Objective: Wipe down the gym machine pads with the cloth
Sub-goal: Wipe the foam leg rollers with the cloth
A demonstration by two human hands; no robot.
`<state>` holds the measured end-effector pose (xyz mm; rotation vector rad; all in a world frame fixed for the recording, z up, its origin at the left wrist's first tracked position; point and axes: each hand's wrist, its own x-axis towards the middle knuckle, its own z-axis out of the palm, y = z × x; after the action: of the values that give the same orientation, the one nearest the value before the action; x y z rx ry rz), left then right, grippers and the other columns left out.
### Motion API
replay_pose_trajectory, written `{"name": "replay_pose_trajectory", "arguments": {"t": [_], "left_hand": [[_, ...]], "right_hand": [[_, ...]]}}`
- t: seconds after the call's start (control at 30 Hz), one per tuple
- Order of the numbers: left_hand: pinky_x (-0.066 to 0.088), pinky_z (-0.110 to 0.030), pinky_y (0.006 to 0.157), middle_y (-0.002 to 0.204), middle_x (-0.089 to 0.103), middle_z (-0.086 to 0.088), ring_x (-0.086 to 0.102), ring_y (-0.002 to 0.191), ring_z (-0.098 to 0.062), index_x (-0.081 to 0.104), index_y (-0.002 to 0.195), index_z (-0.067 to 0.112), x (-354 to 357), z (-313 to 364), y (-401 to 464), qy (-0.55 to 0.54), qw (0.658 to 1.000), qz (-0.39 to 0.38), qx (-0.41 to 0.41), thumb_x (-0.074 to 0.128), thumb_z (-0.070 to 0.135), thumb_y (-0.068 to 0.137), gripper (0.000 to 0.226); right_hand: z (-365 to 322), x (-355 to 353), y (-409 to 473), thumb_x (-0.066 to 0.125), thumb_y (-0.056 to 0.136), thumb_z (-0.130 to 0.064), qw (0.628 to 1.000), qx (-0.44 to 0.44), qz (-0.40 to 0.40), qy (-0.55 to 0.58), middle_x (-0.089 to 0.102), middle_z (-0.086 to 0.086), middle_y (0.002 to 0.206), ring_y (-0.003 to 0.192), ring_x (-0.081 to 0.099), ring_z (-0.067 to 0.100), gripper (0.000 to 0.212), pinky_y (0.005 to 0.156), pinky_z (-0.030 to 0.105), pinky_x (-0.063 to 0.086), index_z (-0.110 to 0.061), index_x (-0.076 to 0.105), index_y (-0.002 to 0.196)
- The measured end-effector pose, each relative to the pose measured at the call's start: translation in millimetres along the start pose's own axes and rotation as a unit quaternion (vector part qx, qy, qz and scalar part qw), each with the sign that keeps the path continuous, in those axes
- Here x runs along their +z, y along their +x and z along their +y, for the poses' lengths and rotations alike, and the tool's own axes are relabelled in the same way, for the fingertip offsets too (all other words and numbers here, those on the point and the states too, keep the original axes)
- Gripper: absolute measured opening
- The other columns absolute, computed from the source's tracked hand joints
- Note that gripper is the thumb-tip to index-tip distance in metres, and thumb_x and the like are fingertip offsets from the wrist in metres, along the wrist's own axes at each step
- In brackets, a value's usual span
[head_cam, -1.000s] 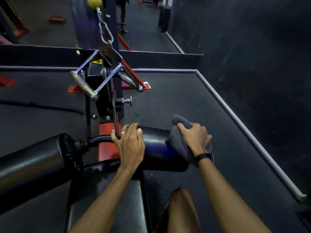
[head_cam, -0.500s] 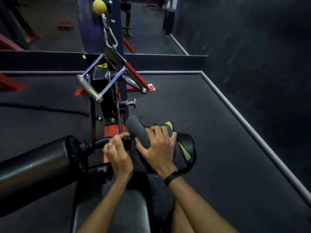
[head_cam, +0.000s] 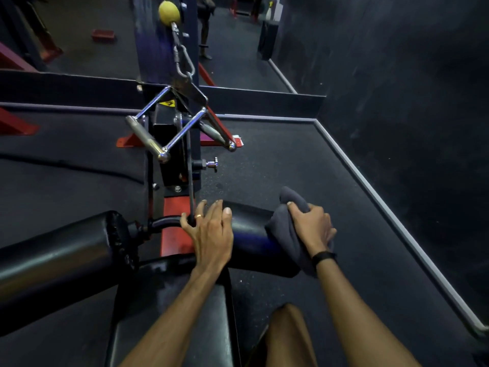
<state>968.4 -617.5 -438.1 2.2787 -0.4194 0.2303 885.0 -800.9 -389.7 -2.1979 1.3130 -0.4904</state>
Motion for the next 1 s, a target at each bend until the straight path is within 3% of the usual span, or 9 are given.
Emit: {"name": "replay_pose_trajectory", "arguments": {"t": [0.13,0.27,0.4,0.47,0.53,0.6,0.7,0.83,1.0], "left_hand": [[0.002,-0.052,0.114,0.144,0.056,0.01,0.035,0.144,-0.02,0.06,0.137,0.022,-4.0,-8.2,-12.9,-0.004,1.0,0.016,0.017,0.025,0.046,0.098,0.058],[-0.007,-0.044,0.115,0.151,0.044,0.02,0.023,0.147,-0.005,0.051,0.143,0.034,-5.4,-20.6,-33.1,-0.046,0.998,0.02,0.03,0.031,0.043,0.099,0.05],[0.019,-0.067,0.115,0.117,0.068,-0.02,0.044,0.123,-0.027,0.061,0.119,0.012,-14.3,-41.6,-47.0,-0.102,0.991,0.058,0.067,0.04,0.022,0.084,0.042],[0.011,-0.036,0.124,0.118,0.067,-0.025,0.041,0.118,-0.03,0.064,0.117,-0.003,-24.2,-48.1,-45.7,-0.048,0.986,0.074,0.14,0.041,0.02,0.081,0.049],[0.01,-0.025,0.116,0.139,0.059,0.006,0.039,0.133,-0.015,0.054,0.132,0.015,-31.2,-45.9,-37.9,-0.086,0.978,0.067,0.178,0.042,0.024,0.08,0.054],[0.013,-0.037,0.113,0.143,0.056,0.005,0.04,0.138,-0.014,0.057,0.132,0.02,-27.8,-39.2,-25.3,-0.068,0.976,0.076,0.194,0.042,0.024,0.087,0.048],[0.012,-0.043,0.114,0.141,0.06,-0.001,0.044,0.137,-0.017,0.066,0.127,0.014,-19.8,-17.3,3.7,-0.038,0.991,0.08,0.101,0.035,0.032,0.098,0.046],[-0.004,-0.049,0.118,0.133,0.064,-0.006,0.035,0.144,-0.024,0.065,0.122,0.011,-3.2,13.4,34.5,0.074,0.995,-0.067,0.015,0.032,0.043,0.103,0.05],[-0.001,-0.055,0.116,0.128,0.066,-0.007,0.043,0.14,-0.027,0.063,0.127,0.008,-1.4,4.9,19.5,0.066,0.997,-0.049,0.013,0.027,0.044,0.097,0.059]], "right_hand": [[-36.5,15.2,9.3,0.049,0.087,-0.057,0.985,-0.041,-0.044,-0.164,0.069,0.006,0.116,0.118,0.052,0.029,0.048,0.097,0.048,0.032,-0.018,0.071,0.103],[-88.9,41.4,-26.1,0.046,0.091,-0.06,0.972,-0.144,-0.027,-0.185,0.067,0.008,0.118,0.119,0.049,0.028,0.055,0.098,0.048,0.03,-0.016,0.073,0.107],[-125.0,72.6,-80.7,0.047,0.085,-0.064,0.942,-0.294,0.017,-0.159,0.067,0.001,0.102,0.104,0.052,0.024,0.051,0.089,0.048,0.03,-0.021,0.074,0.091],[-116.8,73.0,-87.9,0.048,0.083,-0.063,0.922,-0.362,0.031,-0.135,0.064,-0.003,0.093,0.097,0.051,0.022,0.046,0.084,0.045,0.03,-0.024,0.071,0.084],[-93.0,62.5,-80.5,0.049,0.084,-0.062,0.911,-0.399,0.044,-0.1,0.061,-0.006,0.089,0.094,0.051,0.021,0.04,0.08,0.043,0.031,-0.026,0.068,0.082],[-60.4,45.0,-72.8,0.053,0.084,-0.059,0.912,-0.395,0.078,-0.072,0.061,-0.007,0.088,0.092,0.052,0.022,0.035,0.077,0.042,0.033,-0.027,0.066,0.083],[-0.6,25.4,-66.3,0.064,0.082,-0.053,0.913,-0.378,0.145,-0.051,0.064,-0.008,0.093,0.093,0.056,0.022,0.027,0.078,0.042,0.035,-0.026,0.067,0.085],[60.6,11.7,-60.8,0.066,0.082,-0.047,0.913,-0.355,0.195,-0.048,0.066,-0.004,0.099,0.094,0.057,0.024,0.029,0.079,0.04,0.033,-0.019,0.072,0.09],[35.6,0.2,-33.2,0.055,0.087,-0.054,0.979,-0.137,0.144,-0.046,0.067,0.001,0.095,0.101,0.056,0.031,0.037,0.088,0.049,0.036,-0.019,0.067,0.083]]}}
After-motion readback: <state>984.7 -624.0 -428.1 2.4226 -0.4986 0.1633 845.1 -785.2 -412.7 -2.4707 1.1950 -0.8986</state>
